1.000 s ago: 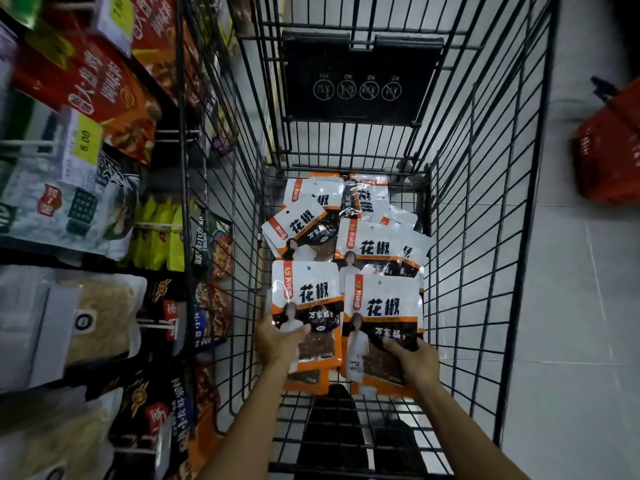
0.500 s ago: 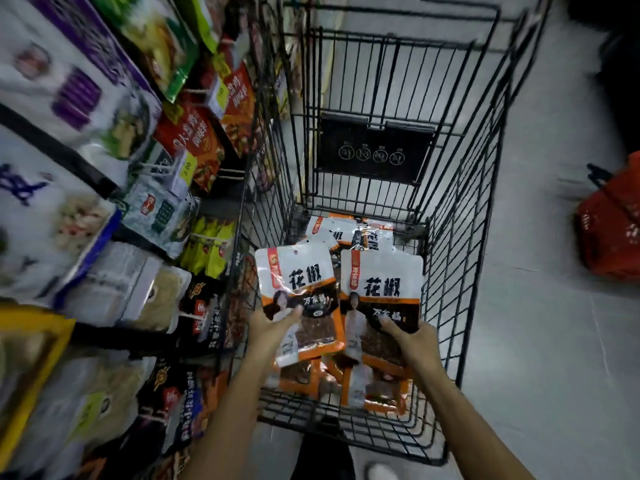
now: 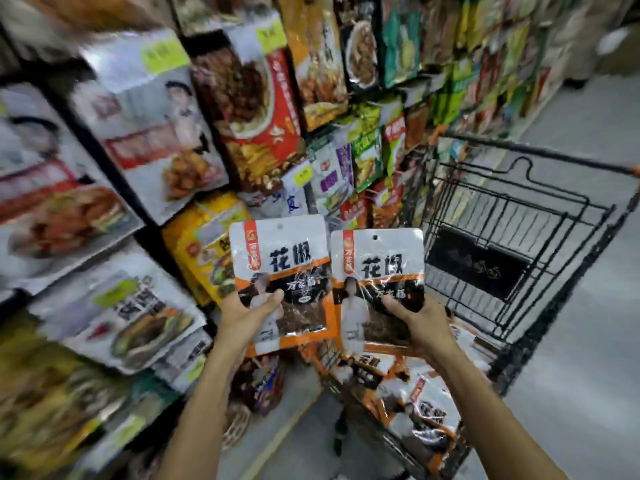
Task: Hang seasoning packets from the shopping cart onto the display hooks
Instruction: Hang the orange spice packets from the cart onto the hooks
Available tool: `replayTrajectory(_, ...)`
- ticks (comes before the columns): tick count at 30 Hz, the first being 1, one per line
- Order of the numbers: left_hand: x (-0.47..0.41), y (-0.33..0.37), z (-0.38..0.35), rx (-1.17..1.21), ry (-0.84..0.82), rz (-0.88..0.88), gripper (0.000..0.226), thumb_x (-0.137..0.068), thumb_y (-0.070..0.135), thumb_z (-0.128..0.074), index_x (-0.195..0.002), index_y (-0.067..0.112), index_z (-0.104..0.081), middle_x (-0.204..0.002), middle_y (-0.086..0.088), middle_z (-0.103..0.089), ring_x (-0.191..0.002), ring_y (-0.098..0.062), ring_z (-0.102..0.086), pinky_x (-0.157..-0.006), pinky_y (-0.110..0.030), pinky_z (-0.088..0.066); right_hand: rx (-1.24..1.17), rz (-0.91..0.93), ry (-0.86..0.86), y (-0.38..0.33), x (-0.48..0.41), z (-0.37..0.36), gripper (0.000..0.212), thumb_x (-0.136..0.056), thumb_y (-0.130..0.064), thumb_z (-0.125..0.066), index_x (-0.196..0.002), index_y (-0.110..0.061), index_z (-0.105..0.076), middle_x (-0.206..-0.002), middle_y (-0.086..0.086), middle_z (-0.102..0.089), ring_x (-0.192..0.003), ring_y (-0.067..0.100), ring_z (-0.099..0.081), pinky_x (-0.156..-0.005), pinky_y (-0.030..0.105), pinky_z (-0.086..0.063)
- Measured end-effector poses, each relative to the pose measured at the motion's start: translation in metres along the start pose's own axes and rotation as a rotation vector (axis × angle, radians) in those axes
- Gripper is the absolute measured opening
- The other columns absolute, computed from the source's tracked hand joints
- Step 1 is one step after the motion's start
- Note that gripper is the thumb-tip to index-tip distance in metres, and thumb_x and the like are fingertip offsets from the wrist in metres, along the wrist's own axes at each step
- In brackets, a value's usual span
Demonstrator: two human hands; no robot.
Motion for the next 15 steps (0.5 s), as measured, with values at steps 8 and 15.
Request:
replayTrajectory(8,0.112,0.043,0.227,0.032,0.353,-0.06,0.068,-0.061,0.046,-0.077,-0.096,-0.01,-0.06,-0.089,-0.02,-0.066,-0.076,-0.023,-0.064,-0.064,-0.028,-0.053,-0.05,0.206,-0.396,-0.117,0.073,-0.167,0.026,-0.061,-0.036,-0.083,-0.066,-0.013,-0.07,-0.063,-0.008,-0.069,-0.059,0.004,-0.062,-0.052,0.017,-0.047)
replayTrajectory(15,0.248,0.042,0.399,-0.022,0.702,-0.055,0.05,-0.065,0.041,-0.074,-0.057,0.004,-0.042,-0.041,0.001,-0.044,-0.044,-0.008,-0.052,-0.052,-0.04,-0.033,-0.026,0.334,-0.748,-0.173,0.21,-0.324,0.047,-0.051,-0.055,-0.079,-0.067,-0.012,-0.071,-0.06,-0.006,-0.069,-0.057,0.005,-0.063,-0.051,0.018,-0.045)
Point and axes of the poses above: each hand's wrist, its own x-axis away from the middle knuckle, its own z-axis out of the back of the hand, y = z × x, the point moved 10 cm from there along -x, towards the middle knuckle
